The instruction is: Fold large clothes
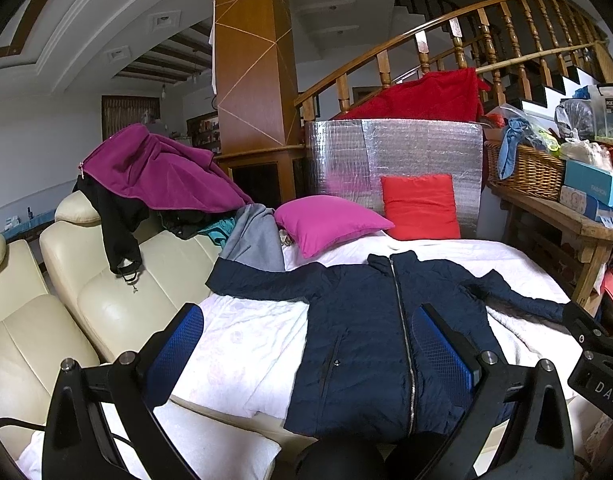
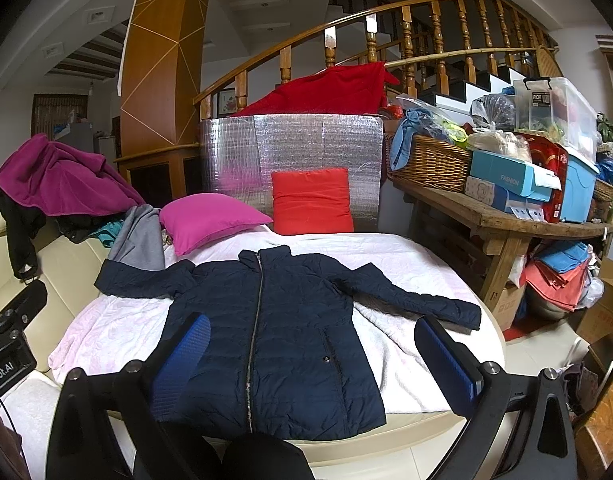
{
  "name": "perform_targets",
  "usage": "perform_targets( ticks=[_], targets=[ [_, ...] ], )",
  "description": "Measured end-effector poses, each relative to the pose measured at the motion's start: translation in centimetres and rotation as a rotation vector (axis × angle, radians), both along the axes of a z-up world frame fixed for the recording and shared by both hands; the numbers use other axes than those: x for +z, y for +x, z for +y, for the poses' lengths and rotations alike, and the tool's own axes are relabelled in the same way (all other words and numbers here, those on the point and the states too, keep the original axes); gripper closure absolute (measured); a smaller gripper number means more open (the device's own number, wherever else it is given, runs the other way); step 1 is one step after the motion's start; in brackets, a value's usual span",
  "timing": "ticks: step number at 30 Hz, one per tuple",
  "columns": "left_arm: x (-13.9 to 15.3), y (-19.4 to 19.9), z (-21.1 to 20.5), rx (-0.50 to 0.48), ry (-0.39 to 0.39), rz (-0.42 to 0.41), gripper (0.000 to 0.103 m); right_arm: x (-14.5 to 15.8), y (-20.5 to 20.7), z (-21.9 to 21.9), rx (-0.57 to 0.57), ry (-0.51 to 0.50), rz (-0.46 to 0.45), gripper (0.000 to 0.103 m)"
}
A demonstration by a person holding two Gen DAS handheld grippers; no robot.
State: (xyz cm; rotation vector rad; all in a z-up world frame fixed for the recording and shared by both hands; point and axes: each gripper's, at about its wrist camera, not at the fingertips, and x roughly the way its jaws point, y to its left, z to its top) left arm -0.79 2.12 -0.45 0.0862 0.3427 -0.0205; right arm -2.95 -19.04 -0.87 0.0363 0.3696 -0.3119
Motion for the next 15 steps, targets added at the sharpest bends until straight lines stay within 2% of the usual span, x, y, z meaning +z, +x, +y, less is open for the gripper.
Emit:
perform_targets(
  ticks=[15],
  targets=[
    [0.0, 1.5, -1.0, -0.007, 0.011, 0.015, 0.000, 0.0, 1.4, -1.1, -0.002, 0.019, 0.015, 0.000]
  ],
)
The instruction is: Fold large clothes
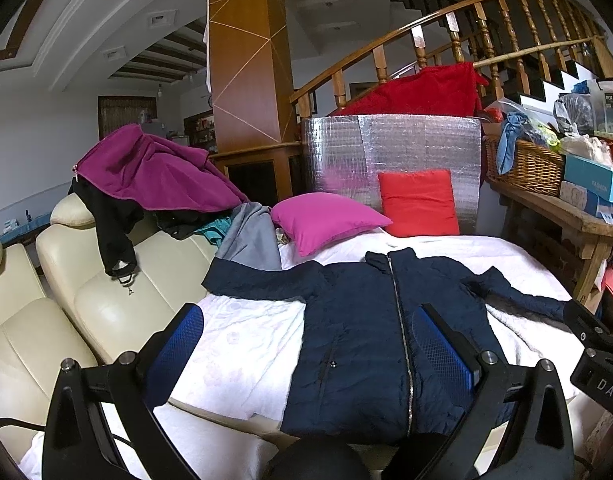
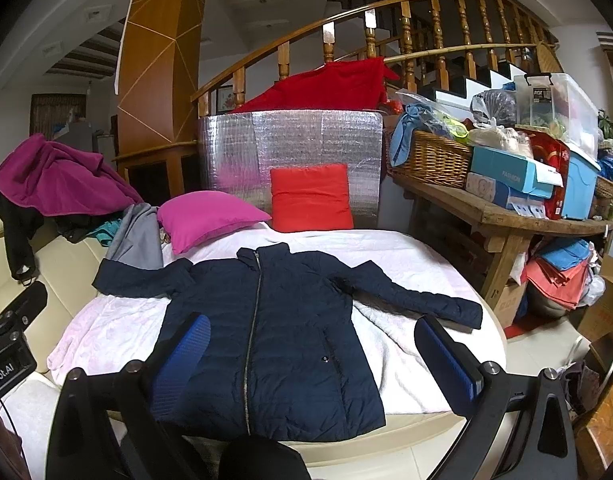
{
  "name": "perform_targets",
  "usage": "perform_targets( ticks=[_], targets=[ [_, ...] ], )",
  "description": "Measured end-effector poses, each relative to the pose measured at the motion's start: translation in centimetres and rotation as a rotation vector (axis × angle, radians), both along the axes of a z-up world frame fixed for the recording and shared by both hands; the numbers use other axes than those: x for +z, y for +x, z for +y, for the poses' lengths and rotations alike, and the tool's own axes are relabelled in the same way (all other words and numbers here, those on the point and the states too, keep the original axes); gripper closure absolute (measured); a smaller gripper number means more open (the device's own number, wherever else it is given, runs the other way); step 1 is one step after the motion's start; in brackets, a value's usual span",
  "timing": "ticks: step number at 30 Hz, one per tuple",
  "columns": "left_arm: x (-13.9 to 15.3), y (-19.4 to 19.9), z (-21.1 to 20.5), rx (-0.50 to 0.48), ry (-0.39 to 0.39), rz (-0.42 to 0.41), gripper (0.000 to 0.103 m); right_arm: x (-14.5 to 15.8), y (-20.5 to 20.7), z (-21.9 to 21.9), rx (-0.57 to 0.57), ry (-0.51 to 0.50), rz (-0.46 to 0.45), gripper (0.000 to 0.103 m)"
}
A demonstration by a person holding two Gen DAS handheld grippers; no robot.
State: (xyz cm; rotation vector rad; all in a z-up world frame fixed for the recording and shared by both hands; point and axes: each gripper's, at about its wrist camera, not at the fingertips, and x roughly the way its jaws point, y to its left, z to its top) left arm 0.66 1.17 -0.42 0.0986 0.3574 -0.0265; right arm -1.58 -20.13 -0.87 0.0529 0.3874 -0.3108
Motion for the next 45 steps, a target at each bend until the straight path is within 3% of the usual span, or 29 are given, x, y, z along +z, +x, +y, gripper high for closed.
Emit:
perform_targets(
  ticks=[4, 9, 13, 17, 20, 23, 26, 32, 38, 39, 42, 45],
  targets=[
    [-0.5, 2.7, -0.6, -0.039, -0.007, 0.059, 0.000, 0.2, 1.0, -2.3, 0.031, 0.038, -0.001, 0.000],
    [-4.1, 12.3, -2.3, -0.125, -0.060, 0.326, 0.000, -0.5, 2.9, -9.6, 0.117, 0.142, -0.010, 0.000],
    [-9.3, 20.2, -5.0, -0.073, -0.066, 0.472, 0.000, -3.2, 5.2, -17.5, 0.078, 0.257, 0.011, 0.000],
    [-15.1, 26.7, -8.7, -0.017, -0.011, 0.518, 0.000, -7.9, 8.3, -27.3, -0.093, 0.429, 0.056, 0.000],
    [-19.5, 30.7, -11.1, 0.000, 0.024, 0.584, 0.000, -12.9, 10.7, -34.4, -0.169, 0.625, 0.060, 0.000],
    [-22.4, 33.0, -12.6, 0.003, -0.003, 0.621, 0.000, -17.8, 12.7, -40.3, -0.230, 0.824, 0.049, 0.000],
    [-24.4, 34.9, -13.9, 0.014, 0.002, 0.622, 0.000, -21.9, 14.6, -44.3, -0.289, 0.998, 0.018, 0.001],
    [-26.8, 37.0, -14.9, 0.023, 0.031, 0.617, 0.000, -26.0, 18.2, -46.7, -0.324, 1.130, -0.015, 0.008],
    [-28.1, 37.6, -15.4, -0.055, 0.039, 0.674, 0.000, -29.2, 21.5, -48.5, -0.456, 1.194, -0.056, 0.034],
    [-28.1, 37.7, -15.2, -0.057, 0.036, 0.674, 0.000, -29.7, 21.8, -48.9, -0.478, 1.203, -0.090, 0.044],
    [-28.6, 38.0, -14.7, -0.058, 0.017, 0.694, 0.000, -29.7, 22.6, -49.7, -0.522, 1.166, -0.108, 0.061],
    [-29.0, 37.9, -14.5, -0.064, -0.003, 0.693, 0.000, -27.5, 23.7, -49.1, -0.507, 1.072, -0.107, 0.077]
  ],
)
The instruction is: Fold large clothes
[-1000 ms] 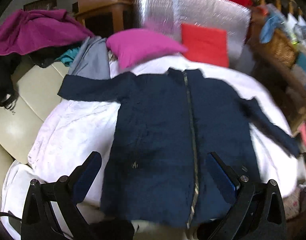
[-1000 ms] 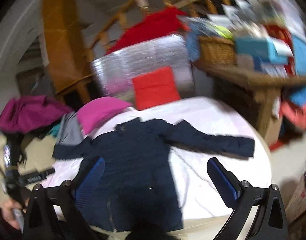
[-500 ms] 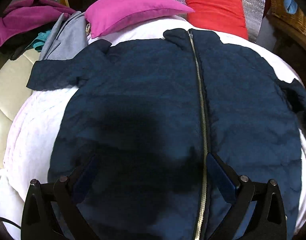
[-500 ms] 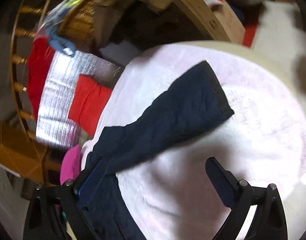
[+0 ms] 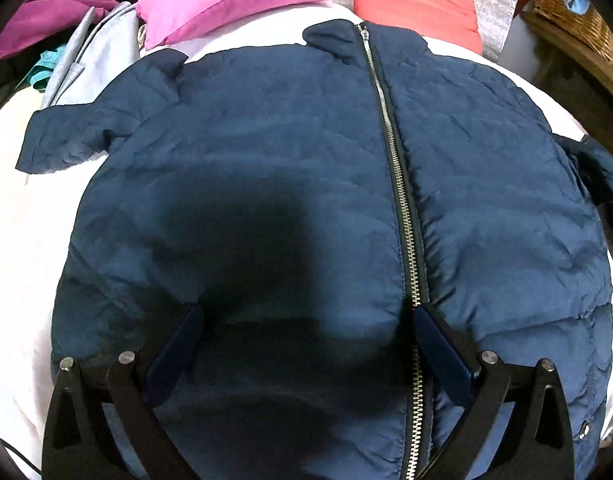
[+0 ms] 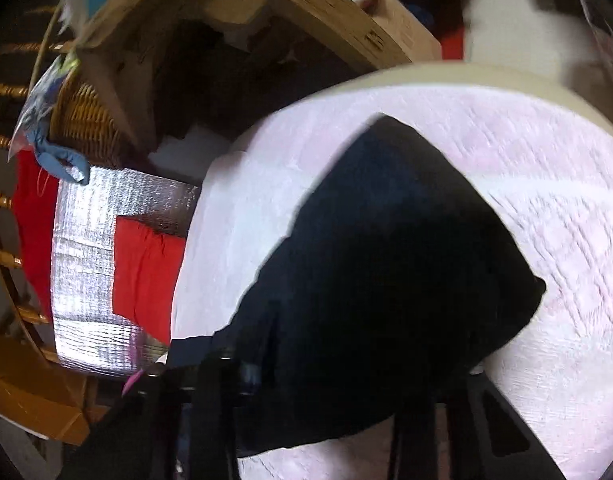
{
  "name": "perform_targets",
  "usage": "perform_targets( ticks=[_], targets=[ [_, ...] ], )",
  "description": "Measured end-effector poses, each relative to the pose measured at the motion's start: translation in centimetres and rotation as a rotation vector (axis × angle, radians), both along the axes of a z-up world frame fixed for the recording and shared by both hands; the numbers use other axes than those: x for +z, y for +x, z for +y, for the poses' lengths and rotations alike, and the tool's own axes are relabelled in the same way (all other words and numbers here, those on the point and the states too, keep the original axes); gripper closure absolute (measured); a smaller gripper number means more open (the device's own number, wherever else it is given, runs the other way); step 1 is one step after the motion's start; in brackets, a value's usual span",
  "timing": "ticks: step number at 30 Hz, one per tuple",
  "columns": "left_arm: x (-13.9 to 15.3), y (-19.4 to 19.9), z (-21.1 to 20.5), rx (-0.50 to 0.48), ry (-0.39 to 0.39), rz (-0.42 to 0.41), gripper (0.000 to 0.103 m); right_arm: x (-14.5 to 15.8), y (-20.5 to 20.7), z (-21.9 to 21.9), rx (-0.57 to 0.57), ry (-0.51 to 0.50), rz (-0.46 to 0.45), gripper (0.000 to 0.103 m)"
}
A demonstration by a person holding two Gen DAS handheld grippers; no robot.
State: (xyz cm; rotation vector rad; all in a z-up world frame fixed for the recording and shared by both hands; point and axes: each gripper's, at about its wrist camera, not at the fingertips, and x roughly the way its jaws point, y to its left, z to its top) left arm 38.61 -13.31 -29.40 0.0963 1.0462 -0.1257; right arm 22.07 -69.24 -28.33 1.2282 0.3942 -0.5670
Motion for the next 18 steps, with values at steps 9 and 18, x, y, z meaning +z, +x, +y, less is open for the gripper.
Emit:
perform_targets(
  ticks=[9, 18],
  targets=[
    [0.4, -0.1, 0.3, -0.033, -0.010, 0.079, 0.000, 12.4, 6.3, 8.0, 0.136, -0.373, -0.044, 0.077],
    [6.7, 0.6, 6.9, 0.180, -0.040, -0.166, 0.000, 17.9, 18.3, 22.2, 0.415, -0.514, -0.140, 0.077]
  ],
)
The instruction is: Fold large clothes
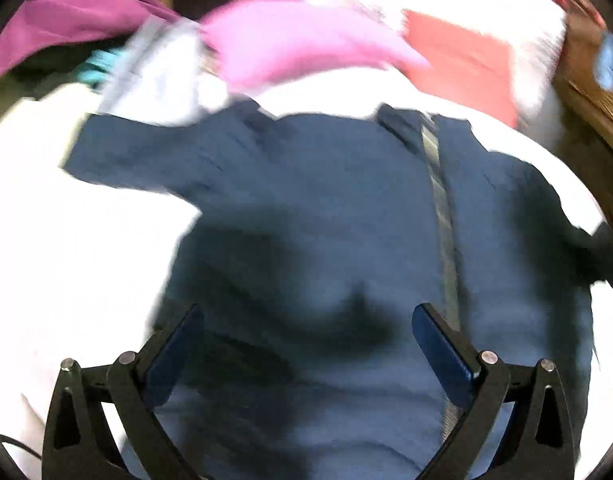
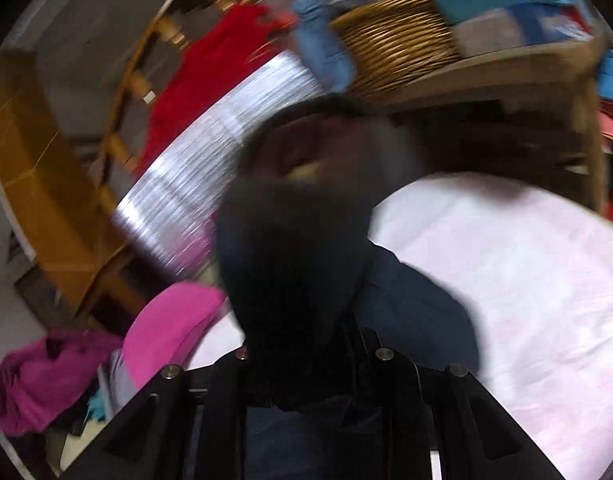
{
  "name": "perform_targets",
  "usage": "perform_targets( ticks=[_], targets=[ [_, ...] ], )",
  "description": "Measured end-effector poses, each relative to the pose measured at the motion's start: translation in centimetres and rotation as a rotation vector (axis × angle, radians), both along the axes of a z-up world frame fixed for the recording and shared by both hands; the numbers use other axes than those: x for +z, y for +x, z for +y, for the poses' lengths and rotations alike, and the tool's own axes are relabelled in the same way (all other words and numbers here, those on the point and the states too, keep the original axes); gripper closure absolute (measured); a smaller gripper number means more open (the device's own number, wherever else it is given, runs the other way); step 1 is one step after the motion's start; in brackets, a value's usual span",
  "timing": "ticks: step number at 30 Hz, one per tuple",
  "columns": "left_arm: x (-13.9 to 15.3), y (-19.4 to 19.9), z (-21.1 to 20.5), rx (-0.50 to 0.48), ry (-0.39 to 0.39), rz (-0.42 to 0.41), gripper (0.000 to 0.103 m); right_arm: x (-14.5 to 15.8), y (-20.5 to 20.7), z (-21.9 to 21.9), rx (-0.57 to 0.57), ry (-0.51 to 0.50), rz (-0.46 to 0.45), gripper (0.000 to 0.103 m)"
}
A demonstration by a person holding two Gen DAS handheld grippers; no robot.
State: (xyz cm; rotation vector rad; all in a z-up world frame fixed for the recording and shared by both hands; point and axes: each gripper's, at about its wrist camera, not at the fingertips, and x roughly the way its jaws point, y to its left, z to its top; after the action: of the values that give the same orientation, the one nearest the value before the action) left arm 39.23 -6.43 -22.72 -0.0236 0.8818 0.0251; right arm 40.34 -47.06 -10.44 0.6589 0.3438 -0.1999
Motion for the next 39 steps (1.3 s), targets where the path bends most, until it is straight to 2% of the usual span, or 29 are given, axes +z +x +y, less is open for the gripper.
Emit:
perform_targets(
  ticks=[2, 4, 9, 11, 12, 13, 17, 20, 24, 25, 27, 29, 30, 33, 34, 37, 39],
  targets=[
    [1.1, 0.4, 2.3, 0.088, 0.013, -0.047, 0.000, -0.8, 3.3, 3.4, 0.075, 0.010, 0.018, 0.077],
    [1.5, 0.8, 4.2, 0.149, -0.006, -0.067, 0.000, -2.1, 6.0, 6.4, 0.141, 0.041, 0.036, 0.077],
    [2.0, 1.4, 7.3, 0.237, -0.062, -0.070, 0.000, -7.3, 11.8, 13.8, 0.375, 0.189, 0.132, 0.074],
    [1.9, 1.6, 8.1, 0.251, -0.088, -0.060, 0.000, -9.3, 13.2, 15.4, 0.458, 0.268, 0.174, 0.055],
    [1.8, 1.7, 8.5, 0.251, -0.105, -0.054, 0.000, -10.0, 13.0, 16.0, 0.475, 0.289, 0.184, 0.038],
    [1.7, 2.1, 8.6, 0.248, -0.121, -0.048, 0.000, -10.6, 13.1, 16.4, 0.497, 0.314, 0.188, 0.029],
    [1.5, 2.2, 8.5, 0.217, -0.165, -0.028, 0.000, -10.4, 10.9, 15.5, 0.529, 0.344, 0.118, 0.019],
    [1.0, 2.4, 8.1, 0.175, -0.202, -0.007, 0.000, -9.3, 6.8, 12.0, 0.486, 0.344, 0.046, 0.017],
    [0.6, 2.7, 7.1, 0.117, -0.243, 0.002, 0.000, -8.2, 1.5, 5.1, 0.274, 0.331, -0.044, 0.017],
    [0.8, 2.6, 6.7, 0.093, -0.253, -0.021, 0.003, -8.4, 0.5, 3.4, 0.213, 0.335, -0.046, 0.017],
    [1.0, 2.7, 5.7, 0.053, -0.241, -0.055, 0.016, -9.6, -0.9, -0.1, 0.094, 0.342, -0.020, 0.018],
    [1.4, 3.0, 4.4, 0.000, -0.223, -0.080, 0.032, -11.0, -1.3, -2.1, 0.030, 0.360, 0.015, 0.020],
    [1.5, 3.2, 3.9, -0.023, -0.216, -0.090, 0.033, -12.0, -1.4, -3.1, 0.005, 0.389, 0.037, 0.024],
    [1.6, 4.1, 2.6, -0.069, -0.199, -0.108, 0.033, -14.2, -1.0, -5.6, -0.027, 0.452, 0.085, 0.037],
    [1.6, 4.5, 2.3, -0.083, -0.196, -0.103, 0.032, -14.5, -1.0, -6.0, -0.033, 0.462, 0.091, 0.037],
    [0.7, 6.1, 1.7, -0.113, -0.171, -0.065, 0.020, -15.6, -1.1, -7.7, -0.046, 0.514, 0.092, 0.037],
    [-0.3, 7.4, 1.6, -0.099, -0.142, -0.030, 0.018, -15.9, -0.4, -7.9, -0.027, 0.540, 0.089, 0.037]
  ],
)
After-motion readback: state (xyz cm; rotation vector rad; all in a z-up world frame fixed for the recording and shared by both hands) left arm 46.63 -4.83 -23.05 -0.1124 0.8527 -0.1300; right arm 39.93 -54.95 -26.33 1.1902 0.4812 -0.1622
